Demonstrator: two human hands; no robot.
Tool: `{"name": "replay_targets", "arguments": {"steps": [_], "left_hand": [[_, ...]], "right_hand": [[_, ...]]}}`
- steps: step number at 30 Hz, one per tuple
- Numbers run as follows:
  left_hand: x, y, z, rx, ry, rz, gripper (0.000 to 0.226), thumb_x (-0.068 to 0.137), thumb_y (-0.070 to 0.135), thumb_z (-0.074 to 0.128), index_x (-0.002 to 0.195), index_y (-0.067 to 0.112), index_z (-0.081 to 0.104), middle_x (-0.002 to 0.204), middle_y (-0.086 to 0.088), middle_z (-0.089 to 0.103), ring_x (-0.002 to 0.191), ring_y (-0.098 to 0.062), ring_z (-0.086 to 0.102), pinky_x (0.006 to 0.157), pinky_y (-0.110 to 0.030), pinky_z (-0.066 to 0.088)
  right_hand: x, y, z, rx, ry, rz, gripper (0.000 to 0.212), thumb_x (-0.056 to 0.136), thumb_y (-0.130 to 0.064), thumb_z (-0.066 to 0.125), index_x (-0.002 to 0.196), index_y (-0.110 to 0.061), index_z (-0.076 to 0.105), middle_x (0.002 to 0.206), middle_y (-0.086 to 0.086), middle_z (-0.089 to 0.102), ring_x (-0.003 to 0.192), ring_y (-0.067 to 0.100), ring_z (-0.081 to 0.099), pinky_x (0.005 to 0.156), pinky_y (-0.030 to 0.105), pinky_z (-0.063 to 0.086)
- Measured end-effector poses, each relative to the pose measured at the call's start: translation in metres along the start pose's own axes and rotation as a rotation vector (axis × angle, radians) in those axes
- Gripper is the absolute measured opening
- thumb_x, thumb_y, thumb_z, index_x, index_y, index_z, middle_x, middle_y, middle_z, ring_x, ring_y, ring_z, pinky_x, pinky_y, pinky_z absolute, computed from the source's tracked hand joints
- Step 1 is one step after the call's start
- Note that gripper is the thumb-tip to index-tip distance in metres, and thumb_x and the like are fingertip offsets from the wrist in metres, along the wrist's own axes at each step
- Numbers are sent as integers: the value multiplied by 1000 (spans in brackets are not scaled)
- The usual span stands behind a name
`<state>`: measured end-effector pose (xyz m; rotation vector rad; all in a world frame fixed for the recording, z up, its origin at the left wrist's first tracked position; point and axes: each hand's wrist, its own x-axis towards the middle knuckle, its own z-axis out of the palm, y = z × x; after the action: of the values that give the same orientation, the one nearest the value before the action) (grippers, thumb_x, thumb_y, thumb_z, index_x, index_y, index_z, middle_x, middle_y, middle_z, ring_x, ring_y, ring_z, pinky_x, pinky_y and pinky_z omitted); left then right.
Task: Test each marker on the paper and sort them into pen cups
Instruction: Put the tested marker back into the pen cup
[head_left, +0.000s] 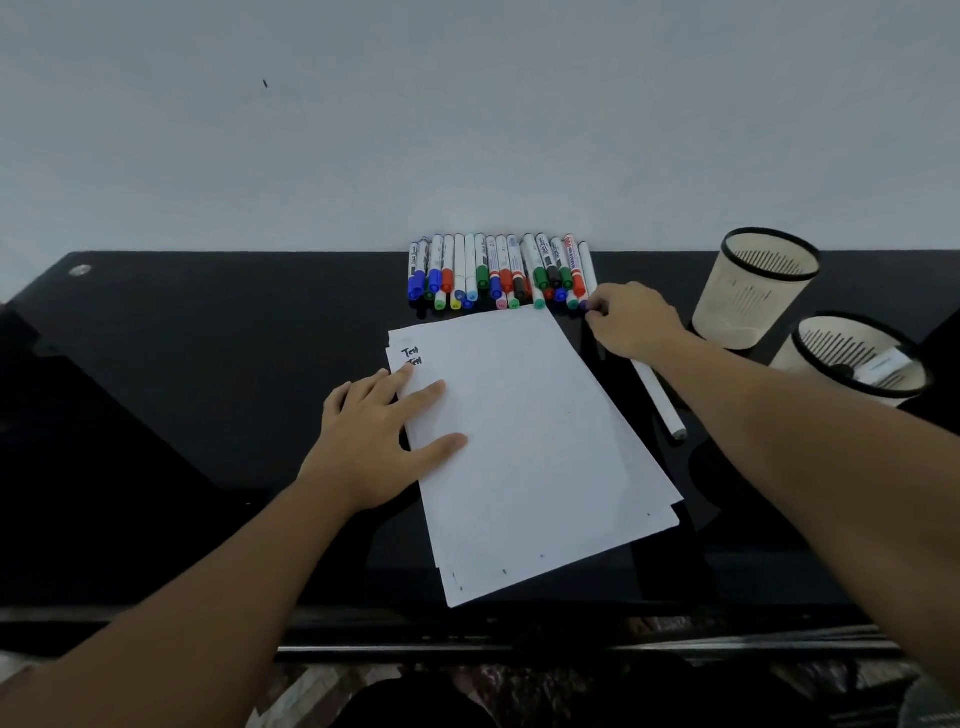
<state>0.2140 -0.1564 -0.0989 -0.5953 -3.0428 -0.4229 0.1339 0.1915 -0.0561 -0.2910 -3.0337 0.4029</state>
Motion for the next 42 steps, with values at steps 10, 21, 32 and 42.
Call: {"name": "replay_targets", "arguments": {"steps": [10, 21, 32, 42], "left_hand": [[-1, 1, -2, -11, -9, -3, 82, 79, 93, 21, 152, 56, 30, 167, 13, 19, 153, -12, 10, 125, -45, 2], [0, 1, -4, -14, -17, -11, 80, 79, 92, 23, 151, 57, 30, 166, 14, 19, 151, -11, 10, 124, -43, 1], [2, 0, -2, -24, -4, -14, 79, 78, 94, 24, 149, 59, 31, 165, 16, 20, 150, -9, 10, 123, -42, 2], [1, -1, -1, -28, 8, -6, 78, 80, 93, 27, 149, 57, 32, 164, 16, 22, 150, -10, 13, 123, -42, 3]], "right_hand": [[6, 5, 6, -18, 49, -41, 21, 101, -38, 59, 119, -26, 61, 120, 12, 52, 102, 33, 56, 92, 47, 53], [14, 14, 7, -5, 105, -97, 30, 100, -35, 61, 128, -26, 57, 116, 12, 56, 98, 32, 56, 86, 46, 55], [14, 15, 9, 1, 154, -38, 15, 102, -34, 60, 106, -20, 54, 107, 12, 53, 91, 31, 56, 77, 43, 53], [-5, 10, -13, 297, 512, -115, 20, 102, -20, 58, 118, -9, 61, 114, 13, 58, 102, 26, 57, 89, 41, 51]]}}
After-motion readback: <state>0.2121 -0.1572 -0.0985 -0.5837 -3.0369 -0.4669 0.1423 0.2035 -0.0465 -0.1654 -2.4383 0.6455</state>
